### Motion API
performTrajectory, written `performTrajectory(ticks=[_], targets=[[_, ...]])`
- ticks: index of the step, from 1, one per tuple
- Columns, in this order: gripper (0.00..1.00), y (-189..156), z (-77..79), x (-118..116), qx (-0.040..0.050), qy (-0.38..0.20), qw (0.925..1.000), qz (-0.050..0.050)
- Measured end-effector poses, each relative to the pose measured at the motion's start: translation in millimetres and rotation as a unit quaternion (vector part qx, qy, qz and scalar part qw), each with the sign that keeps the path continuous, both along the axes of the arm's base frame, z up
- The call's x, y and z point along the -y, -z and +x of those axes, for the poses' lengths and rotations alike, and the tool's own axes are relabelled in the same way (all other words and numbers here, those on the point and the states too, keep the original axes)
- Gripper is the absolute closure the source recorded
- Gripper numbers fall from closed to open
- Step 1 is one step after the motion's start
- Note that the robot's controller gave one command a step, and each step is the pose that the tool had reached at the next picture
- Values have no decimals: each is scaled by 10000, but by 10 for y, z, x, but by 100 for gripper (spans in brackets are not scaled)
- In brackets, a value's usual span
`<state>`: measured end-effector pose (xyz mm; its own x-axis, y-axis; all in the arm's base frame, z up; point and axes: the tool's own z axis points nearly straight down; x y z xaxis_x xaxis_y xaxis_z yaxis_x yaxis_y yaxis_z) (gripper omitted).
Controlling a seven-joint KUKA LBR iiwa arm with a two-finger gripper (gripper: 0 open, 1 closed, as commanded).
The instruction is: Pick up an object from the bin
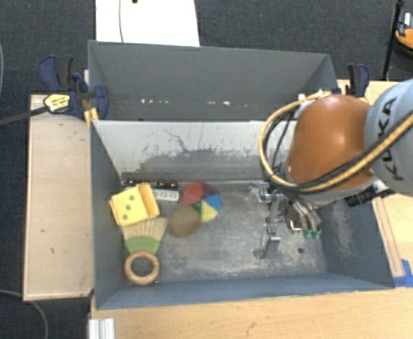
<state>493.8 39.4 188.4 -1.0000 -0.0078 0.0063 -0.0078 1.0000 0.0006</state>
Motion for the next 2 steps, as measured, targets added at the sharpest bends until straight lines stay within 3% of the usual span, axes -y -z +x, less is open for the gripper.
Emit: performTrajectory(ticks=[1, 2], targets=[[0, -43, 17, 2, 43, 5, 10000, 2], [0, 295, 365, -305, 86, -238, 9997, 0]])
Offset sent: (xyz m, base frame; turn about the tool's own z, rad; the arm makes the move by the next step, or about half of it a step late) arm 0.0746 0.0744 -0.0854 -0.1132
